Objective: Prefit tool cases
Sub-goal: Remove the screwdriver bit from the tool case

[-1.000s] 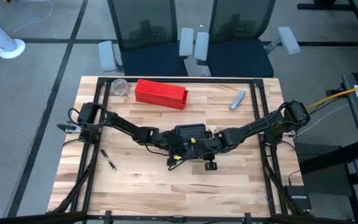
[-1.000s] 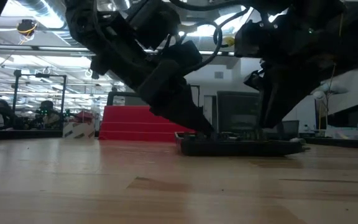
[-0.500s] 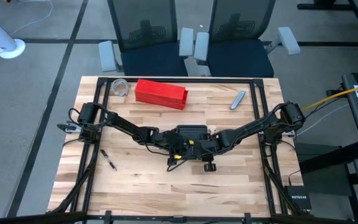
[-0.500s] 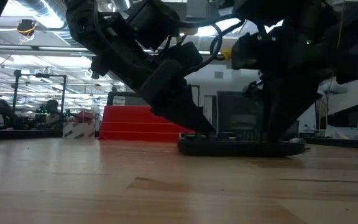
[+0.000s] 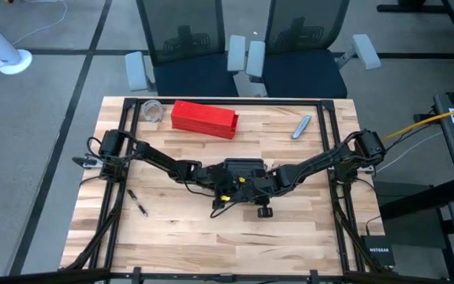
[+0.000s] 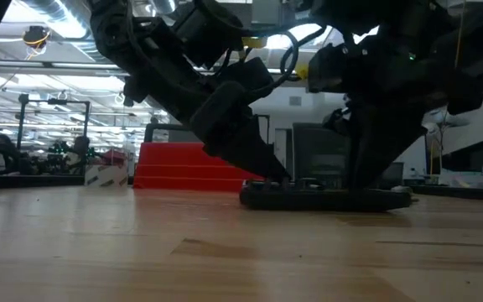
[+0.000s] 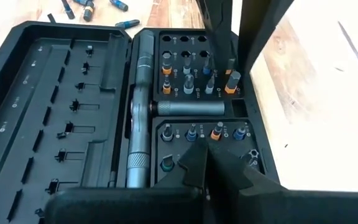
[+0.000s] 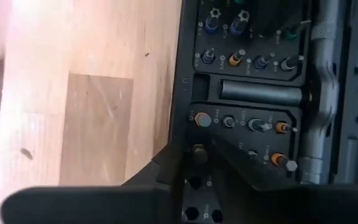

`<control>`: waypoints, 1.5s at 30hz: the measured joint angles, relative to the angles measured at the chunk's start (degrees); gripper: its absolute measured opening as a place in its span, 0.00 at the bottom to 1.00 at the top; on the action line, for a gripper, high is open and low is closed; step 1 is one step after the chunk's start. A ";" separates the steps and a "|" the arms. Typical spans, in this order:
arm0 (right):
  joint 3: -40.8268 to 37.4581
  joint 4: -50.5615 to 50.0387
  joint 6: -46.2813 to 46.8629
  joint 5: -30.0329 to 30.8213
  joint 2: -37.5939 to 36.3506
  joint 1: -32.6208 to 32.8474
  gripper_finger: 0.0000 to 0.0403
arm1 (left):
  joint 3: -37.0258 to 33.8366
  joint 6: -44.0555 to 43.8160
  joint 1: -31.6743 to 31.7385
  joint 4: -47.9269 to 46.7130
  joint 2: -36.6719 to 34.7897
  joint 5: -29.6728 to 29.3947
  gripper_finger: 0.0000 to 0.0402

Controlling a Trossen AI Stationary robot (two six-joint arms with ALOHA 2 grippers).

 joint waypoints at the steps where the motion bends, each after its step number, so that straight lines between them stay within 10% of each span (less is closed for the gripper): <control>1: 0.02 -0.48 -0.02 0.01 0.00 0.00 0.14 | 0.00 -0.04 0.00 0.02 0.00 0.00 0.00; 29: 3.49 -15.88 -0.87 3.34 -4.63 -6.53 0.03 | -0.02 -0.74 0.04 -1.05 0.02 -0.31 0.00; 40: -16.94 -13.09 13.45 7.11 -25.56 -19.80 0.03 | -0.02 -1.53 0.04 -1.44 0.02 -0.26 0.00; 45: -20.68 -9.30 16.76 4.40 -27.12 -24.57 0.21 | -0.02 -1.53 0.17 -1.33 0.02 -0.28 0.00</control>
